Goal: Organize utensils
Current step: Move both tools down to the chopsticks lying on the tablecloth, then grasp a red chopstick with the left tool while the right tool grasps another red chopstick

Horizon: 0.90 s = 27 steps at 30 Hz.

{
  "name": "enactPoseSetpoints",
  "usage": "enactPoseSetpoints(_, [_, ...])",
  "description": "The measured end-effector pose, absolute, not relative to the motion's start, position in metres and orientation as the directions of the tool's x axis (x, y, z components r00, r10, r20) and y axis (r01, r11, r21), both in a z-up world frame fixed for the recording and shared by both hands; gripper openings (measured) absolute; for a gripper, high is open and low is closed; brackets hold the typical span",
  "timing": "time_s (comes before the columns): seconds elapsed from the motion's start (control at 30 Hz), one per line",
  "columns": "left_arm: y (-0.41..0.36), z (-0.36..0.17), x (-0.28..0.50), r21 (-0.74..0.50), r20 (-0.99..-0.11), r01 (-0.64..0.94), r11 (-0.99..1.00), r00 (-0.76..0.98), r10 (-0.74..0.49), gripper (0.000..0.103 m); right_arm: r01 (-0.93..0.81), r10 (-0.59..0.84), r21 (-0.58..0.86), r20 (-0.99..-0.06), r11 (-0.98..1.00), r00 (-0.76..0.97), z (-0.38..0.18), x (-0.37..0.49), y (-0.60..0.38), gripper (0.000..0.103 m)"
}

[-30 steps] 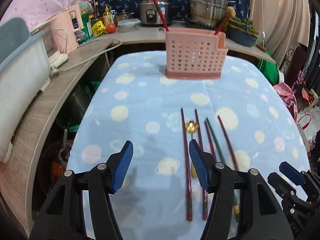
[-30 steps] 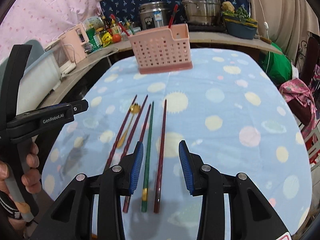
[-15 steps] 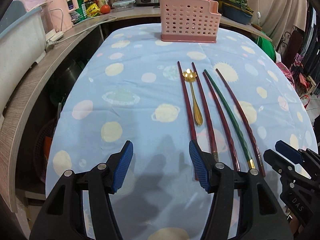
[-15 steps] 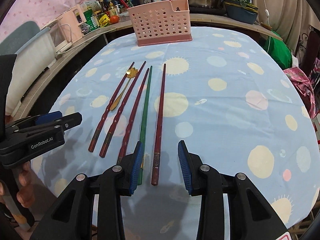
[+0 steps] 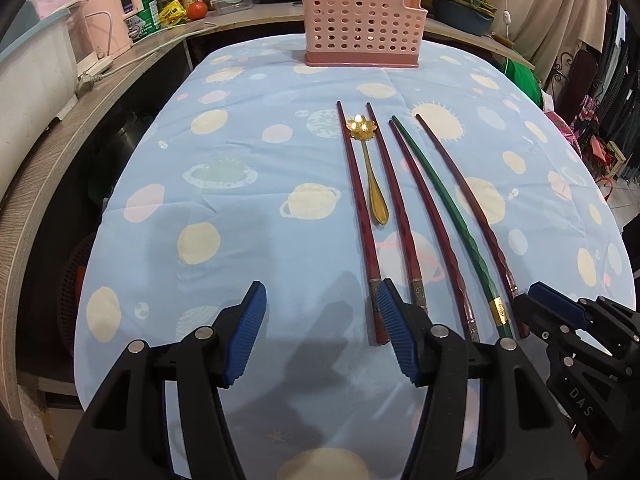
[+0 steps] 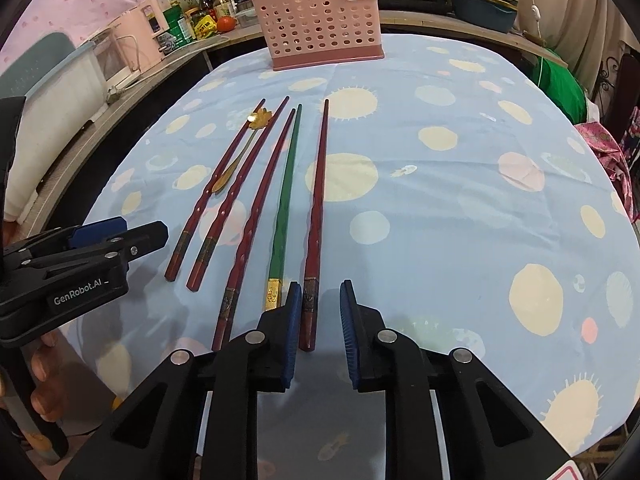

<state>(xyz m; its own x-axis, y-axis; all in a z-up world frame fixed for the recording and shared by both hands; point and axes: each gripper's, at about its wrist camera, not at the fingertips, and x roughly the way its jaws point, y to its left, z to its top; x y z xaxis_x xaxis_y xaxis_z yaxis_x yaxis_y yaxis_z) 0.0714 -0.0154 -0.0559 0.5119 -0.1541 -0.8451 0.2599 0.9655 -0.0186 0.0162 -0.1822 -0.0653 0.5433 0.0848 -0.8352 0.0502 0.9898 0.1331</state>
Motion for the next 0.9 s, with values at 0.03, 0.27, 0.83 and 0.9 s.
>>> enactPoseSetpoints(0.03, [-0.016, -0.057, 0.071, -0.019, -0.846, 0.262, 0.965, 0.51, -0.156, 0.055, 0.05, 0.084, 0.131, -0.838, 0.99, 0.539, -0.067, 0.017, -0.182, 0.014])
enactPoseSetpoints(0.27, [-0.019, -0.066, 0.072, -0.039, -0.855, 0.272, 0.962, 0.488, -0.173, 0.055, 0.044, 0.057, 0.097, -0.834, 0.994, 0.548, -0.069, 0.016, -0.179, 0.009])
enactPoseSetpoints(0.83, [-0.02, -0.074, 0.074, -0.015, -0.859, 0.268, 0.963, 0.49, -0.149, 0.029, 0.033, 0.04, 0.071, -0.823, 0.997, 0.566, -0.07, 0.015, -0.177, 0.009])
enactPoseSetpoints(0.9, [-0.019, -0.073, 0.074, -0.012, -0.859, 0.268, 0.963, 0.49, -0.147, 0.023, 0.032, 0.038, 0.068, -0.823, 0.997, 0.567, -0.069, 0.015, -0.176, 0.009])
